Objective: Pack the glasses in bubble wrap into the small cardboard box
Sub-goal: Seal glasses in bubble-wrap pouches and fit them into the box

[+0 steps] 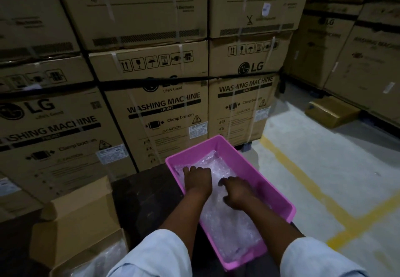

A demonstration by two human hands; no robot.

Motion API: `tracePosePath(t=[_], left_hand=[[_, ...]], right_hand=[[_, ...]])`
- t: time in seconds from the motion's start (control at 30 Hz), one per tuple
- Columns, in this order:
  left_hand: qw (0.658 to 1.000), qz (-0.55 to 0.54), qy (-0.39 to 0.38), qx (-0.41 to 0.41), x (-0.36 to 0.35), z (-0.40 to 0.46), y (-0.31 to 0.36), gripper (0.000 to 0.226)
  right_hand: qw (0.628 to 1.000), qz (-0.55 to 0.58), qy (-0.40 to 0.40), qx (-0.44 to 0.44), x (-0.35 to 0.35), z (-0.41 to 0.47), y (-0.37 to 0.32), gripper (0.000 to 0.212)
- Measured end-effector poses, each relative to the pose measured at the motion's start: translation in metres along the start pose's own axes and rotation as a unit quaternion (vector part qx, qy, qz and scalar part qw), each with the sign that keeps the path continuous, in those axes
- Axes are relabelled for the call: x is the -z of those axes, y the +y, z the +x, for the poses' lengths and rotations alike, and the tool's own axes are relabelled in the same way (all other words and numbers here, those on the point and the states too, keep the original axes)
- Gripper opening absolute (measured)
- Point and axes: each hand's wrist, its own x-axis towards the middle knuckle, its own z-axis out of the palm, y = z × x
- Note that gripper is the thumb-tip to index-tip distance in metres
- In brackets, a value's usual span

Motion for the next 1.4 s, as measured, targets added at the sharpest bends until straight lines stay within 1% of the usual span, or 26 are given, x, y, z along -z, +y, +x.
tracePosePath(t=[0.1, 0.17, 0.2, 0.27, 0.3, 0.37, 0.43, 0.5, 0.6, 0.63, 0.73, 0.8, 0.87, 0.9, 0.93, 0.97, 1.0, 1.03, 1.1, 1.13, 1.17, 1.2, 1.23, 1.3, 1.33, 1.4], left_hand=[[0.989, -0.143, 0.036, -0.006, 0.008, 0.002, -0.005, 0.038], [0.965, -0.258, 0.018, -0.033, 0.019, 0.003, -0.011, 0.042], [0.951, -0.305, -0.008, -0.056, 0.028, 0.002, -0.014, 0.045], [0.932, -0.341, -0.047, -0.113, 0.053, -0.003, -0.023, 0.039], [0.927, -0.347, -0.051, -0.136, 0.067, -0.007, -0.028, 0.034], [0.917, -0.363, -0.043, -0.158, 0.098, -0.017, -0.038, 0.023], [0.910, -0.377, -0.018, -0.168, 0.128, -0.030, -0.050, 0.015], [0.905, -0.394, 0.005, -0.163, 0.157, -0.042, -0.065, 0.016], [0.891, -0.430, 0.015, -0.146, 0.192, -0.062, -0.088, 0.013], [0.875, -0.461, 0.025, -0.145, 0.202, -0.069, -0.096, 0.016], [0.798, -0.580, 0.076, -0.147, 0.229, -0.095, -0.112, 0.019], [0.764, -0.616, 0.116, -0.152, 0.245, -0.111, -0.117, 0.016], [0.744, -0.631, 0.156, -0.155, 0.261, -0.129, -0.124, 0.017], [0.734, -0.638, 0.177, -0.152, 0.268, -0.138, -0.127, 0.014], [0.722, -0.647, 0.195, -0.149, 0.275, -0.147, -0.132, 0.011], [0.711, -0.654, 0.212, -0.144, 0.282, -0.157, -0.136, 0.008], [0.700, -0.664, 0.222, -0.141, 0.288, -0.166, -0.140, 0.005], [0.693, -0.669, 0.228, -0.142, 0.294, -0.176, -0.145, 0.006], [0.690, -0.669, 0.232, -0.148, 0.298, -0.194, -0.157, 0.011], [0.693, -0.667, 0.232, -0.147, 0.299, -0.202, -0.163, 0.012], [0.697, -0.662, 0.233, -0.145, 0.300, -0.211, -0.171, 0.012], [0.699, -0.660, 0.236, -0.141, 0.300, -0.218, -0.178, 0.012], [0.699, -0.660, 0.240, -0.136, 0.300, -0.225, -0.184, 0.013], [0.683, -0.675, 0.247, -0.129, 0.301, -0.241, -0.195, 0.016], [0.673, -0.682, 0.255, -0.127, 0.301, -0.248, -0.200, 0.017], [0.675, -0.673, 0.273, -0.133, 0.300, -0.261, -0.211, 0.015]], right_hand=[[0.989, 0.143, 0.025, -0.027, 0.014, 0.002, 0.002, 0.062], [0.970, 0.229, 0.076, -0.035, 0.031, 0.004, 0.003, 0.066], [0.960, 0.258, 0.104, -0.009, 0.042, 0.005, 0.004, 0.072], [0.949, 0.292, 0.103, 0.064, 0.070, 0.003, 0.003, 0.082], [0.948, 0.295, 0.077, 0.091, 0.085, 0.000, 0.001, 0.079], [0.951, 0.288, 0.032, 0.112, 0.116, -0.012, -0.005, 0.051], [0.950, 0.285, 0.047, 0.120, 0.148, -0.027, -0.016, 0.023], [0.932, 0.330, 0.078, 0.126, 0.176, -0.044, -0.029, 0.017], [0.875, 0.451, 0.114, 0.134, 0.213, -0.070, -0.047, 0.023], [0.859, 0.479, 0.117, 0.138, 0.223, -0.077, -0.052, 0.026], [0.838, 0.512, 0.107, 0.155, 0.246, -0.096, -0.067, 0.031], [0.818, 0.539, 0.091, 0.177, 0.256, -0.108, -0.077, 0.033], [0.777, 0.588, 0.106, 0.198, 0.266, -0.121, -0.093, 0.040], [0.740, 0.628, 0.120, 0.208, 0.271, -0.126, -0.100, 0.042], [0.692, 0.675, 0.127, 0.224, 0.276, -0.130, -0.108, 0.045], [0.640, 0.718, 0.117, 0.248, 0.281, -0.132, -0.113, 0.050], [0.603, 0.746, 0.094, 0.267, 0.285, -0.134, -0.119, 0.059], [0.593, 0.755, 0.066, 0.273, 0.287, -0.135, -0.127, 0.066], [0.630, 0.730, 0.022, 0.263, 0.285, -0.140, -0.147, 0.070], [0.652, 0.712, 0.024, 0.258, 0.283, -0.141, -0.157, 0.062], [0.661, 0.705, 0.044, 0.253, 0.282, -0.144, -0.167, 0.049], [0.657, 0.709, 0.063, 0.248, 0.283, -0.146, -0.176, 0.039], [0.650, 0.713, 0.072, 0.253, 0.284, -0.148, -0.183, 0.038], [0.644, 0.709, 0.063, 0.278, 0.285, -0.156, -0.195, 0.055], [0.650, 0.701, 0.046, 0.290, 0.283, -0.161, -0.202, 0.059], [0.692, 0.661, 0.017, 0.290, 0.274, -0.169, -0.213, 0.052]])
